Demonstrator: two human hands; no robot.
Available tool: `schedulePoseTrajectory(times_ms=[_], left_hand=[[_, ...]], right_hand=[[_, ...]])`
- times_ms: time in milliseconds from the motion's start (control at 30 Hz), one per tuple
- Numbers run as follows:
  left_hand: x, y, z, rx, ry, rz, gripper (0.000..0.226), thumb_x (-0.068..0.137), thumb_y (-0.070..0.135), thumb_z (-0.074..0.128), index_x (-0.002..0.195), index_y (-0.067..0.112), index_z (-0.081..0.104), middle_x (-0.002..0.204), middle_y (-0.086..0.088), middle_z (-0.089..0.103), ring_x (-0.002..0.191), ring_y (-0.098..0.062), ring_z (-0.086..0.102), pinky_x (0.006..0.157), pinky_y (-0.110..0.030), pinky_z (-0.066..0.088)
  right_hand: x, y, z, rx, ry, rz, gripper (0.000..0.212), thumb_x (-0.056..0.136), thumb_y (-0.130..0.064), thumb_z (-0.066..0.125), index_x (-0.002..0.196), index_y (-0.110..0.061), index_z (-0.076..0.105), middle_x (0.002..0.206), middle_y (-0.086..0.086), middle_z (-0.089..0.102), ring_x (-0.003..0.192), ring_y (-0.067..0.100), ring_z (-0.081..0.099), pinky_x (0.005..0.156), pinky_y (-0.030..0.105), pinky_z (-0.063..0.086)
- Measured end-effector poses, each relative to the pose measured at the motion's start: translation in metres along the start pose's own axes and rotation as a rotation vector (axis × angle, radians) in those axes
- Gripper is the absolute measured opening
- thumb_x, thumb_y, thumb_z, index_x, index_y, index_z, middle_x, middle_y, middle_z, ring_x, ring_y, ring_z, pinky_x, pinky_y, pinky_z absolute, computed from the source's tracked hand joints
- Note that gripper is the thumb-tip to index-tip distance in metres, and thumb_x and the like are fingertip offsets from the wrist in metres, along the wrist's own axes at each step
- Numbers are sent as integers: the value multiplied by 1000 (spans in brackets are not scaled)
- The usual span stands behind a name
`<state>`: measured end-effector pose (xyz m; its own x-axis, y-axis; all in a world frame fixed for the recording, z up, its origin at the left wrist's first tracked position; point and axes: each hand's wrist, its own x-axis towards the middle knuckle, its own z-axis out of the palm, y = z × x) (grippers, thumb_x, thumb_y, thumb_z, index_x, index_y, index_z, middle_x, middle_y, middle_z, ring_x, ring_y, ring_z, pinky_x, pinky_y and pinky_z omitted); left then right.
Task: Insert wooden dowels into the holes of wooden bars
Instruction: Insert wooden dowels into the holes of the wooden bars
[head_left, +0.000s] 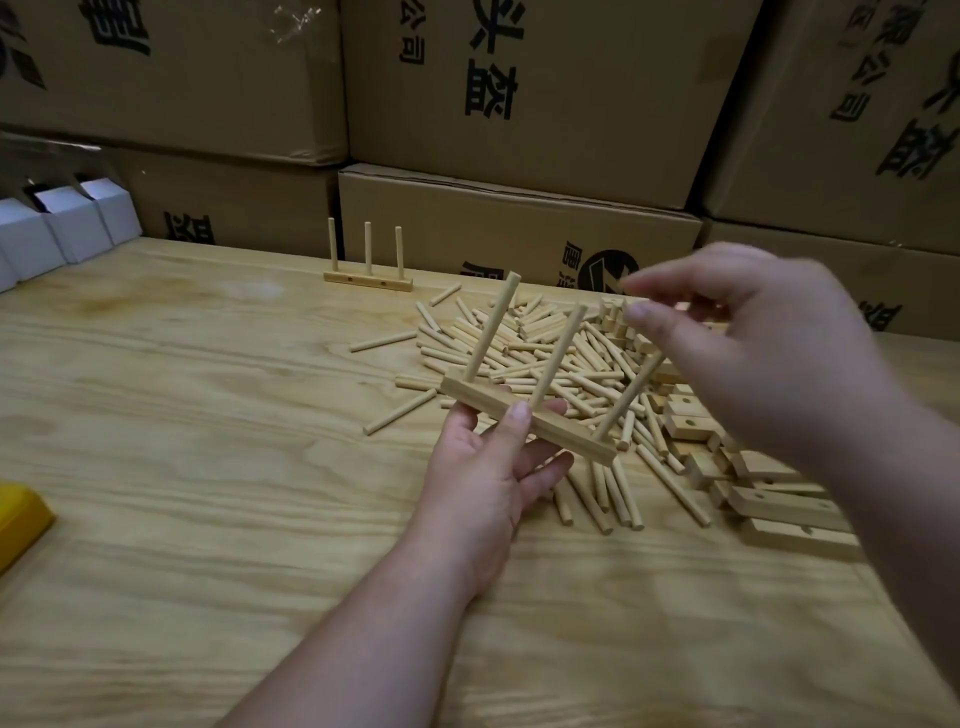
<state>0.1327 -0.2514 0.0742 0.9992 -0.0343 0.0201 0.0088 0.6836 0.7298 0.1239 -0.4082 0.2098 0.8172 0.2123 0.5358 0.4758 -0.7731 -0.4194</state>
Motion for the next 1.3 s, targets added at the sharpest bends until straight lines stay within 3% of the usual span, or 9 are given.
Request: schedulePoseTrajectory(times_ms=[67,167,267,367,600,733,933,1100,1300], left_hand=[[1,0,-2,-9,10,3,22,104,16,52,125,14,45,113,-17,75,105,-36,73,92,-52,58],[3,2,-3,-39,20,3,19,103,16,52,122,14,46,112,-17,75,104,-36,73,89,-51,60],[4,4,-5,-73,27,-6,19,103,17,52,121,13,47,111,-17,75,101,-35,74,80,-47,62],[6,6,-6,-97,48,-16,16,103,21,53,117,15,51,109,-17,76,92,-30,75,71,-43,60],[10,17,-8,-239,88,-43,37,79,35,64,113,22,60,87,-11,76,68,-20,71,56,-30,54],[10,23,-10,-376,133,-65,45,80,32,66,119,11,64,73,-12,66,57,-21,65,51,-30,54],[13,33,-16,-519,209,-122,41,80,34,65,112,9,73,68,-9,59,50,-19,56,48,-28,50],[14,39,-18,-593,238,-179,32,84,34,64,104,10,71,65,-7,54,44,-17,48,46,-28,44],[14,43,-21,-689,205,-234,48,86,43,55,100,3,78,64,-8,56,41,-21,49,47,-28,47]], right_hand=[[24,-8,-4,-78,-126,-49,22,91,-37,65,111,-45,67,92,-24,61,85,-7,56,69,15,42],[53,-16,-5,-198,-311,-95,18,90,-32,68,103,-45,69,91,-23,63,85,-5,58,72,17,48],[72,-25,-4,-288,-437,-144,18,89,-30,69,88,-47,67,86,-23,65,81,-4,61,69,19,52],[85,-31,-1,-334,-515,-198,17,88,-29,69,91,-46,67,87,-22,65,82,-4,62,71,21,55],[111,-47,9,-395,-608,-333,18,87,-29,68,87,-46,64,88,-23,64,83,-5,63,72,20,56],[124,-53,18,-439,-658,-414,14,86,-32,64,86,-46,64,88,-24,63,83,-5,62,75,23,58],[136,-57,26,-368,-791,-460,19,76,-56,53,88,-50,65,98,-35,59,90,-11,60,68,21,57],[144,-59,36,-347,-858,-531,20,76,-52,55,92,-50,65,104,-39,54,94,-11,57,70,22,56],[163,-63,53,-353,-839,-609,14,84,-44,61,95,-49,66,95,-30,61,92,-14,55,66,16,49]])
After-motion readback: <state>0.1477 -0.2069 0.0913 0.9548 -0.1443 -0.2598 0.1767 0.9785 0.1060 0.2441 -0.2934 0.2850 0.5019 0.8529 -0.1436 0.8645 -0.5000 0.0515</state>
